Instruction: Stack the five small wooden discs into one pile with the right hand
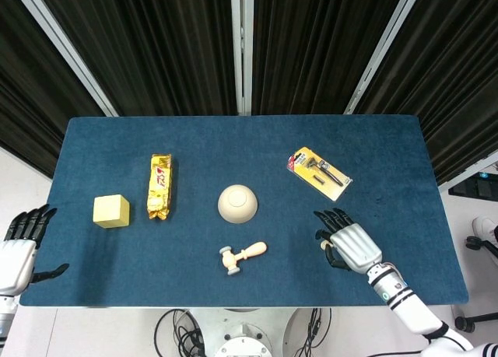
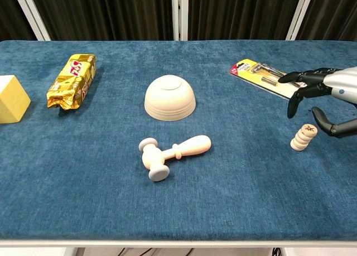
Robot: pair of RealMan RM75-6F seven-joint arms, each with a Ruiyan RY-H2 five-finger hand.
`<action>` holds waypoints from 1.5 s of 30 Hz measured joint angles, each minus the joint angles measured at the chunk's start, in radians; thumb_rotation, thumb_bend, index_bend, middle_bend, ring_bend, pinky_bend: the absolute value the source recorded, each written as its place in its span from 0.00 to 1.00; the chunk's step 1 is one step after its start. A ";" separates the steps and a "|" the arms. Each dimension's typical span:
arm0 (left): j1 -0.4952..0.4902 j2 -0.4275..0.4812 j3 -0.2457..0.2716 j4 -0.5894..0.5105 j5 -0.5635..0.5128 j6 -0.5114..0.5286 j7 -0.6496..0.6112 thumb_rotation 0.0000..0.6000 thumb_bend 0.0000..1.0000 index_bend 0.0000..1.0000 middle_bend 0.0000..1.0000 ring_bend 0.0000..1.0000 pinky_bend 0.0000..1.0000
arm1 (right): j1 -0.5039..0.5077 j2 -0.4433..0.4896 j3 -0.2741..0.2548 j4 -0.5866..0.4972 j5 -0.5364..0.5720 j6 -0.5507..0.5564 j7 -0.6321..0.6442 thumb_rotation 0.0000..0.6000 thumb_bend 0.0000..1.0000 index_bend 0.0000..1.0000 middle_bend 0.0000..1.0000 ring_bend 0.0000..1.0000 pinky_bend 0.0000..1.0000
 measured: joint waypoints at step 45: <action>0.003 0.003 0.004 -0.003 0.011 0.008 -0.010 1.00 0.06 0.03 0.00 0.00 0.00 | -0.161 -0.138 -0.047 0.251 -0.050 0.052 0.087 0.58 0.75 0.29 0.00 0.00 0.00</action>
